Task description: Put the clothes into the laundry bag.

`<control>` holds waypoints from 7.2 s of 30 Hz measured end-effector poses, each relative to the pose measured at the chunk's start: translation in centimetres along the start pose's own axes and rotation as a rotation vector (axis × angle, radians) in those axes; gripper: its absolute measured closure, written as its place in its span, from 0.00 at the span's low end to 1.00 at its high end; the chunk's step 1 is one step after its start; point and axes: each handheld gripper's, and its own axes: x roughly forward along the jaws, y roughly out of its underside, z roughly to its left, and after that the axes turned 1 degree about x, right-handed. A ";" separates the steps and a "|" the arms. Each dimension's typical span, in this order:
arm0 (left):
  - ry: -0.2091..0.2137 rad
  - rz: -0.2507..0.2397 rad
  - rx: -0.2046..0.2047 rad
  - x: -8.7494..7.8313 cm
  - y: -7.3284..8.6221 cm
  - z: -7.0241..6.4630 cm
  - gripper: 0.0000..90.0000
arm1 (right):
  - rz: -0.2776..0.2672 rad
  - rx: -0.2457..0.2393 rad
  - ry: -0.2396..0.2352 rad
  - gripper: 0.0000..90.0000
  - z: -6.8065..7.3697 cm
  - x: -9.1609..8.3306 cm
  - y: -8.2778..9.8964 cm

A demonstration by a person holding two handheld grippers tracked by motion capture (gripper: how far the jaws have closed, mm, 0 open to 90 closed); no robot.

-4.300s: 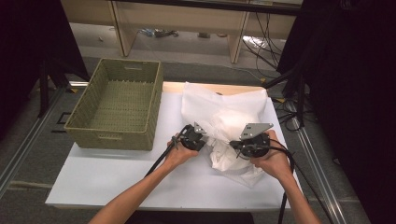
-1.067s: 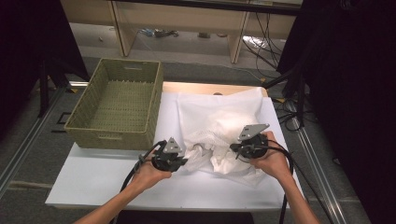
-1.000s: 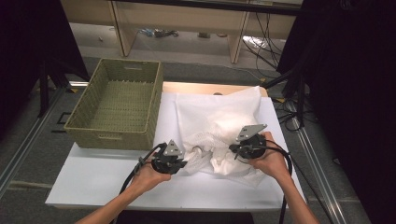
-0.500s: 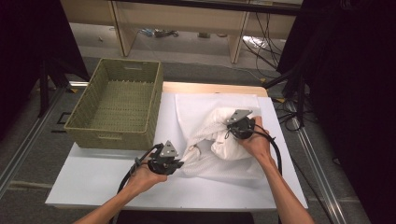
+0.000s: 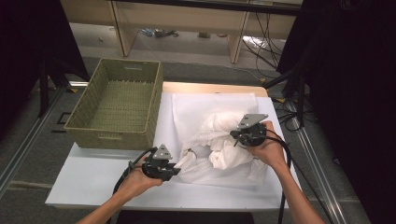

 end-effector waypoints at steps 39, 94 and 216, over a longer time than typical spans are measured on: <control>-0.033 -0.044 0.087 -3.1 -0.5 -4.1 0.70 | 0.033 -0.040 -0.088 1.00 5.4 -3.1 3.5; -0.155 -0.093 0.064 5.4 -7.6 -3.2 0.42 | 0.064 0.001 -0.111 1.00 4.8 0.1 2.2; -0.057 0.151 -0.045 1.7 0.6 -1.6 0.60 | 0.141 0.023 -0.119 1.00 3.9 0.4 4.5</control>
